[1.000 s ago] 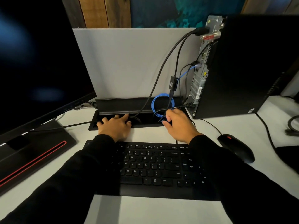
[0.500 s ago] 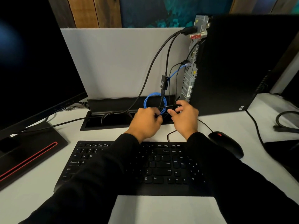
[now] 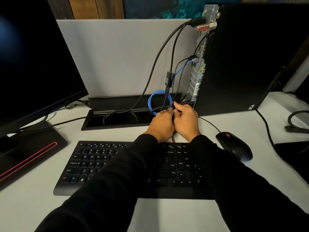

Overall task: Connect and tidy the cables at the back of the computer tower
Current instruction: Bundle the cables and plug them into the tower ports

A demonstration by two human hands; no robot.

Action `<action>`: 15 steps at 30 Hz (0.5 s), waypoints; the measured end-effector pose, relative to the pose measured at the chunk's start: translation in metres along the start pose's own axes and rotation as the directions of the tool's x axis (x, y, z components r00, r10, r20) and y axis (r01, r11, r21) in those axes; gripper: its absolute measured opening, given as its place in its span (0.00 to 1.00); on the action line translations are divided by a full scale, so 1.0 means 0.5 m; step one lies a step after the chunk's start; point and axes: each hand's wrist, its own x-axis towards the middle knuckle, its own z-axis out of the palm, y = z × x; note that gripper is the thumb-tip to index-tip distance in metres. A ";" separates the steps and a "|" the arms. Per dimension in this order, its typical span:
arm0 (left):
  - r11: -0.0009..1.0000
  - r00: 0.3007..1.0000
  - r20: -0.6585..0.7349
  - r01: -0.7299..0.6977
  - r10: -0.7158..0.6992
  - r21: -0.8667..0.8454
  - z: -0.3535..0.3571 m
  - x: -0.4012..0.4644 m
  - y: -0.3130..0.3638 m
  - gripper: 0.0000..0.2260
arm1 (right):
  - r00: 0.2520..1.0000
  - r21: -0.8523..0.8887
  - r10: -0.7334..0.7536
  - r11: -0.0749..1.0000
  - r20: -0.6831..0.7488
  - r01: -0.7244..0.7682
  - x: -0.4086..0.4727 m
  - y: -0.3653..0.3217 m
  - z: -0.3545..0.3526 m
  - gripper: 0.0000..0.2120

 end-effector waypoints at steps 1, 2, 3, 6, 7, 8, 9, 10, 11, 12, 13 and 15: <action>1.000 1.000 0.019 -0.002 0.002 -0.006 -0.006 -0.003 -0.001 0.16 | 0.999 -0.007 -0.005 1.000 0.032 0.005 0.000 -0.004 -0.006 0.21; 1.000 0.999 0.036 -0.008 0.009 -0.014 -0.013 -0.009 -0.005 0.16 | 0.998 -0.026 0.001 1.000 0.070 0.001 0.001 -0.009 -0.010 0.22; 0.999 0.998 0.052 -0.022 0.024 -0.029 -0.024 -0.020 -0.008 0.16 | 0.994 -0.051 0.021 0.999 0.104 -0.016 0.003 -0.016 -0.015 0.24; 0.998 0.986 0.158 -0.056 0.056 -0.002 -0.074 -0.080 -0.012 0.19 | 0.983 -0.109 0.124 0.988 0.133 -0.110 0.001 -0.041 -0.018 0.34; 0.997 0.975 0.216 -0.069 0.059 0.039 -0.088 -0.104 -0.013 0.21 | 0.980 -0.122 0.152 0.983 0.130 -0.137 -0.007 -0.047 -0.020 0.37; 0.994 0.963 0.264 -0.075 0.051 0.083 -0.099 -0.132 -0.014 0.25 | 0.977 -0.137 0.166 0.979 0.131 -0.148 -0.022 -0.056 -0.025 0.39; 0.989 0.955 0.295 -0.069 0.028 0.131 -0.108 -0.161 -0.015 0.30 | 0.978 -0.158 0.158 0.978 0.132 -0.137 -0.037 -0.062 -0.031 0.40; 0.981 0.952 0.305 -0.054 -0.006 0.186 -0.114 -0.191 -0.017 0.35 | 0.982 -0.191 0.129 0.976 0.136 -0.102 -0.056 -0.068 -0.040 0.40; 0.970 0.956 0.291 -0.042 -0.031 0.241 -0.114 -0.218 -0.023 0.38 | 0.985 -0.234 0.081 0.971 0.152 -0.044 -0.076 -0.073 -0.051 0.38; 0.952 0.965 0.257 -0.039 -0.043 0.305 -0.113 -0.245 -0.033 0.39 | 0.980 -0.283 0.022 0.958 0.196 0.035 -0.100 -0.079 -0.060 0.34; 0.932 0.976 0.214 -0.036 -0.045 0.362 -0.111 -0.270 -0.041 0.39 | 0.964 -0.332 -0.030 0.936 0.265 0.120 -0.127 -0.082 -0.068 0.30; 0.901 0.991 0.118 0.003 -0.060 0.434 -0.104 -0.307 -0.052 0.38 | 0.901 -0.420 -0.081 0.864 0.427 0.277 -0.185 -0.086 -0.075 0.26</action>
